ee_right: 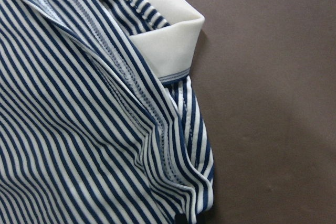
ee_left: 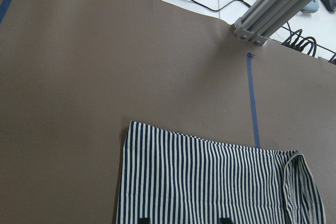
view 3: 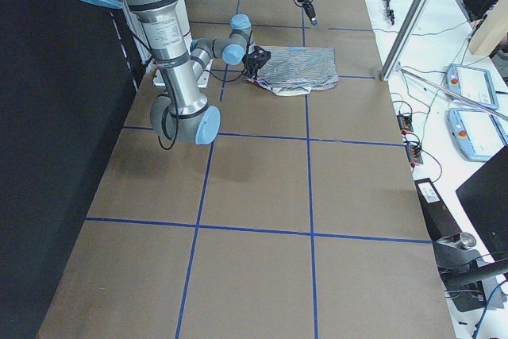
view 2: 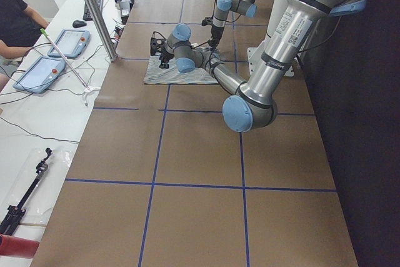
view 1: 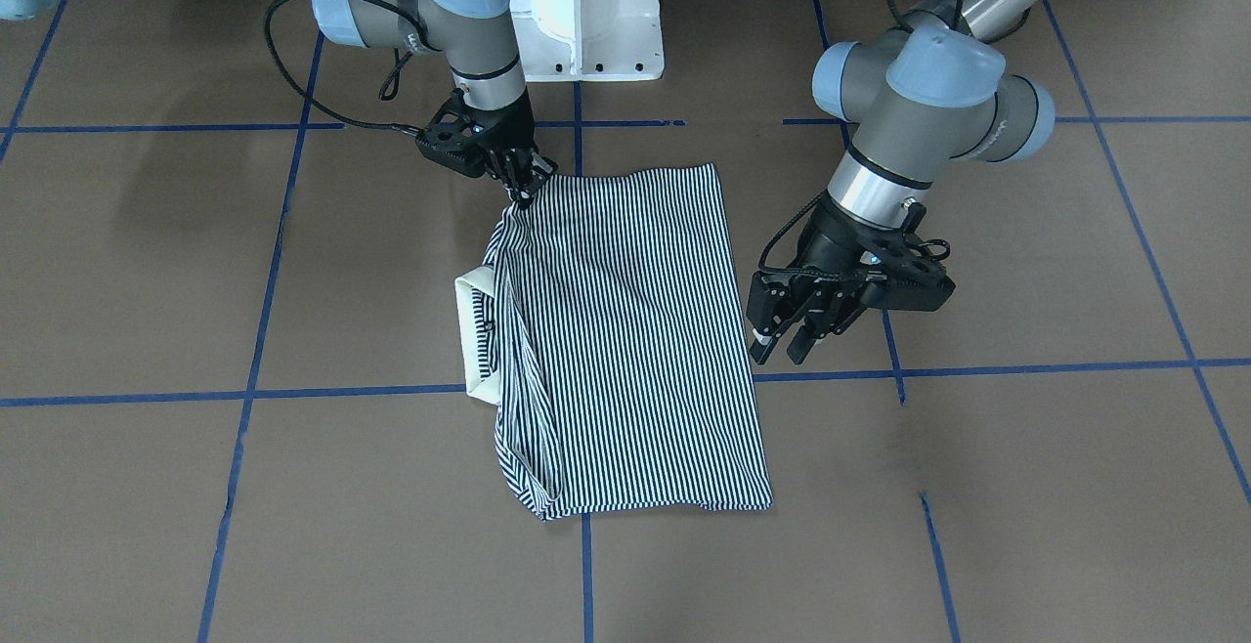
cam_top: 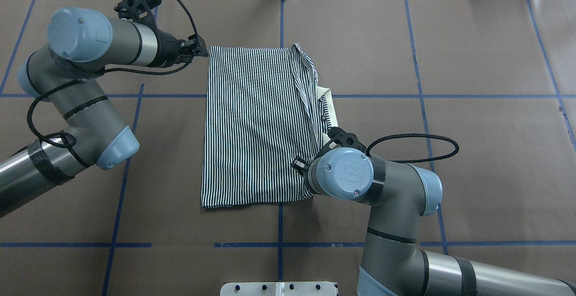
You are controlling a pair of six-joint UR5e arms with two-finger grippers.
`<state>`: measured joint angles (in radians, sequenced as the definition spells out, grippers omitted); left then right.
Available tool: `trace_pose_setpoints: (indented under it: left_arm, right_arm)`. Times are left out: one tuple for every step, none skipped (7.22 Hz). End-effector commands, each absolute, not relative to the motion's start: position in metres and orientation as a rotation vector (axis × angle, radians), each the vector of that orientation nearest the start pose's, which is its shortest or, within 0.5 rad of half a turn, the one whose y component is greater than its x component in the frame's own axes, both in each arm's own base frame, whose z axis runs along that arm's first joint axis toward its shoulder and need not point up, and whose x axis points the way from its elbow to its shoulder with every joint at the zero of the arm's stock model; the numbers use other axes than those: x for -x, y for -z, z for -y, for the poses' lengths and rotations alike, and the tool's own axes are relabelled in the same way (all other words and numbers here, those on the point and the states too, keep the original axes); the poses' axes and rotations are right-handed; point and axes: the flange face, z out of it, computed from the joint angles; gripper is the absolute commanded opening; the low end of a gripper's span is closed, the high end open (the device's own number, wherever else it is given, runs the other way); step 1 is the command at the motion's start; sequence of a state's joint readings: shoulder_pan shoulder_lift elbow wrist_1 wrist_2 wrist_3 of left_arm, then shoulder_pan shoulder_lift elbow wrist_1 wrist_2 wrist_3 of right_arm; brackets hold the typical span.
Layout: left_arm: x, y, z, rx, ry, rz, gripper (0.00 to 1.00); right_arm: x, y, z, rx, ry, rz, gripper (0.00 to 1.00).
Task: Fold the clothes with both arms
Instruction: 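Move the left gripper to the shirt corner nearest the robot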
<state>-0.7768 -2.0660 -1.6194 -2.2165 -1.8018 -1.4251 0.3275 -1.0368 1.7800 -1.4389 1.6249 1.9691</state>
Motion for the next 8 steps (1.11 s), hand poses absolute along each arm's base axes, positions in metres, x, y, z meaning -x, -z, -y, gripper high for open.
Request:
trace_pose_setpoints:
  left_arm:
    - [-0.398, -0.285, 0.479, -0.240, 0.519, -1.208, 0.54]
    - [-0.404, -0.298, 0.436, -0.214, 0.581, -1.201, 0.55]
    - [-0.412, -0.301, 0.390, -0.152, 0.624, -1.189, 0.58]
    - [-0.445, -0.298, 0.346, -0.083, 0.655, -1.141, 0.61]
    - [-0.476, -0.292, 0.311, -0.045, 0.659, -1.077, 0.62]
    - [-0.490, -0.298, 0.294, -0.021, 0.648, -1.041, 0.62]
    - [-0.505, -0.304, 0.279, -0.012, 0.622, -1.024, 0.62]
    - [-0.509, -0.310, 0.276, -0.010, 0.617, -1.009, 0.62]
  right_arm:
    - [0.562, -0.243, 0.324, 0.085, -0.653, 0.885, 0.00]
    - [0.562, -0.246, 0.324, 0.085, -0.653, 0.881, 0.00]
    - [0.562, -0.245, 0.323, 0.086, -0.652, 0.884, 0.00]
    - [0.562, -0.245, 0.321, 0.086, -0.649, 0.884, 0.00]
    - [0.560, -0.243, 0.321, 0.086, -0.649, 0.890, 0.00]
    - [0.560, -0.244, 0.320, 0.087, -0.647, 0.888, 0.00]
    - [0.560, -0.245, 0.320, 0.087, -0.645, 0.887, 0.00]
    - [0.560, -0.246, 0.319, 0.087, -0.645, 0.885, 0.00]
